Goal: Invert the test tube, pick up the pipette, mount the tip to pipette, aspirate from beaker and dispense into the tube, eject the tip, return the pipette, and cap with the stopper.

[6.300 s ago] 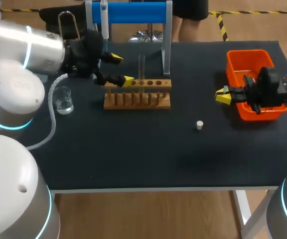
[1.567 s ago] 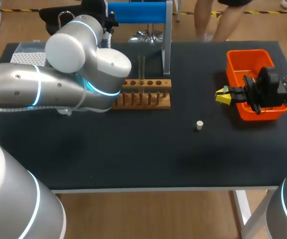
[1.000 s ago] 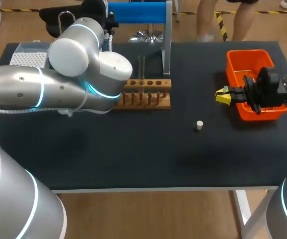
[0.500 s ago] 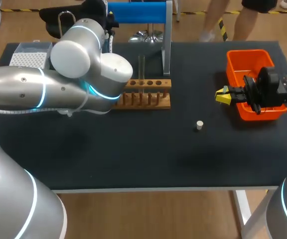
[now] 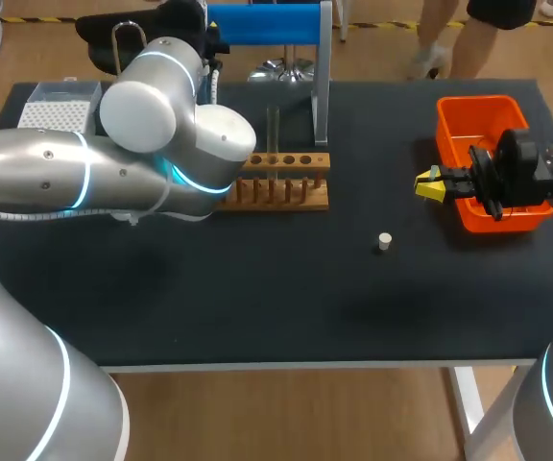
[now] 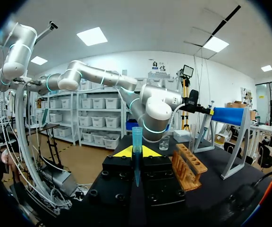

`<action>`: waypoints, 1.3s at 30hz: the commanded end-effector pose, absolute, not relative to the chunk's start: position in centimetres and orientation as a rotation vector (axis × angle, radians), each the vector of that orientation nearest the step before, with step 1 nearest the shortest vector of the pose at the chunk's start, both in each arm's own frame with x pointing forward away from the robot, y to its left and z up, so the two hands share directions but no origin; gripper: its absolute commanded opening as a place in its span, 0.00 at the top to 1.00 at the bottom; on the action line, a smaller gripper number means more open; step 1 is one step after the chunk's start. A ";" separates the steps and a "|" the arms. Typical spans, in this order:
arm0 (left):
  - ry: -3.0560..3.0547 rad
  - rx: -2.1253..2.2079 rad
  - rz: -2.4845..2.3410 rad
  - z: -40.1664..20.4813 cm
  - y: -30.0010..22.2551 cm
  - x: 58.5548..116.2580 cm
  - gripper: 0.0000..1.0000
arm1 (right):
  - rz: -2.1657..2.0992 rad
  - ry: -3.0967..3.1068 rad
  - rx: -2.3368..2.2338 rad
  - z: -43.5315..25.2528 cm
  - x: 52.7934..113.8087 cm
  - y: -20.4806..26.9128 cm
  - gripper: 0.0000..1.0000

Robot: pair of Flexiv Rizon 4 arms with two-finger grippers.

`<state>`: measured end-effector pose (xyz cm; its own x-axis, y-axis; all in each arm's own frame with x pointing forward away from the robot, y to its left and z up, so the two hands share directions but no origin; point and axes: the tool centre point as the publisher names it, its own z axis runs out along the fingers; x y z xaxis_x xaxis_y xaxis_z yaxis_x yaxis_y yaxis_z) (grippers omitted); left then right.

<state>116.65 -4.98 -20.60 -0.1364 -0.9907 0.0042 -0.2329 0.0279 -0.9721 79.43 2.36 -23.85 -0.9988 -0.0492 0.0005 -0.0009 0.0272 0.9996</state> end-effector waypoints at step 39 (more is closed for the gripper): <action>1.430 -1.303 -1.210 -21.4 -4.9 117.6 0.63 | -2.165 -2.231 0.051 -23.8 79.3 2.4 1.00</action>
